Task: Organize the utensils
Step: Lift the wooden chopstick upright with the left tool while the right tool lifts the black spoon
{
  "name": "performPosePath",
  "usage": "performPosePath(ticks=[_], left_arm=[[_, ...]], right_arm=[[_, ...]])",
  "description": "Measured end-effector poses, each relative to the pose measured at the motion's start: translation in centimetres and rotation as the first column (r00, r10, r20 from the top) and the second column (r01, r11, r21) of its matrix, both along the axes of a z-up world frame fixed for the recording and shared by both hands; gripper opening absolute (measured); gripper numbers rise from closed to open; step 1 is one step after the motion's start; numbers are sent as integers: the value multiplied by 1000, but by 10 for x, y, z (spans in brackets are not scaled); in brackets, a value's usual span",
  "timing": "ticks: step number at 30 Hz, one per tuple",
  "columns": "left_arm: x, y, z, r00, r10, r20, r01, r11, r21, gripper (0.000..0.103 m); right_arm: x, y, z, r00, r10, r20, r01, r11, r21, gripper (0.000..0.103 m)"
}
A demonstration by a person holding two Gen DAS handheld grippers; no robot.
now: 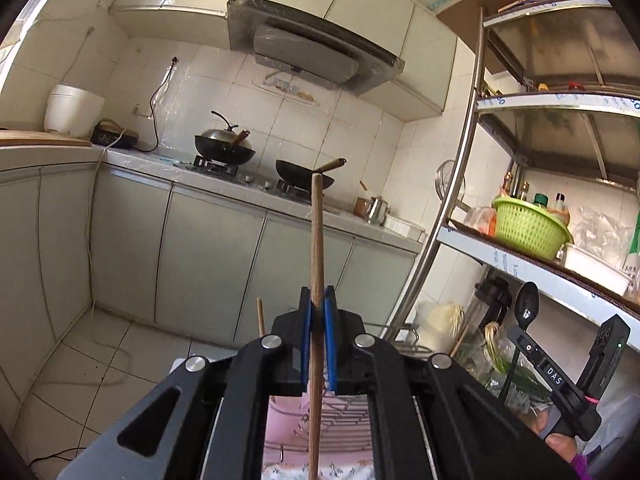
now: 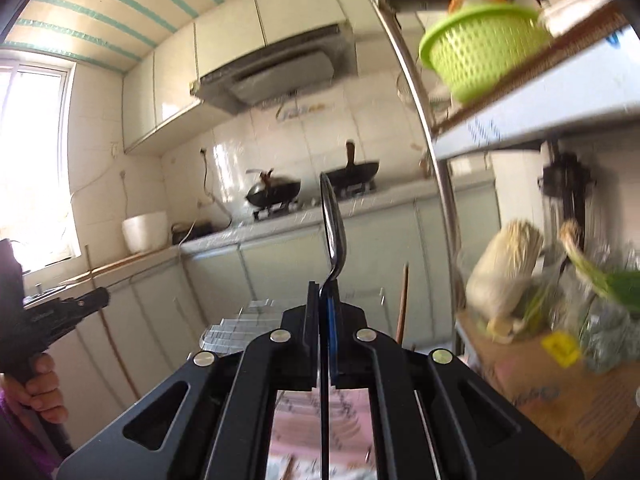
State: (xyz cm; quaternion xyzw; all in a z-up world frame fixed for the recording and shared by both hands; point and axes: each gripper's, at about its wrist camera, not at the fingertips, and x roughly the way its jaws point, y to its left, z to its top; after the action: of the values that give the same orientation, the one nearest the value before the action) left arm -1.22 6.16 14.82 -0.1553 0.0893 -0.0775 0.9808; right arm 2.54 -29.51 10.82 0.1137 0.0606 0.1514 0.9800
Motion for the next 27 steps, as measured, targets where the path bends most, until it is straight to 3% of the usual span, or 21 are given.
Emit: performPosePath(ticks=[8, 14, 20, 27], left_arm=[[33, 8, 15, 994, 79, 70, -80, 997, 16, 5], [61, 10, 3, 991, 100, 91, -102, 995, 13, 5], [77, -3, -12, 988, 98, 120, -107, 991, 76, 5], [89, -17, -39, 997, 59, 45, -64, 990, 122, 5]], right_arm=[[45, 8, -2, 994, -73, 88, 76, 996, -37, 4], [70, 17, -19, 986, -114, 122, 124, 990, -74, 4], [82, 21, -32, 981, -137, 136, 151, 983, -101, 4], [79, 21, -50, 989, -121, 81, 129, 986, -105, 4]])
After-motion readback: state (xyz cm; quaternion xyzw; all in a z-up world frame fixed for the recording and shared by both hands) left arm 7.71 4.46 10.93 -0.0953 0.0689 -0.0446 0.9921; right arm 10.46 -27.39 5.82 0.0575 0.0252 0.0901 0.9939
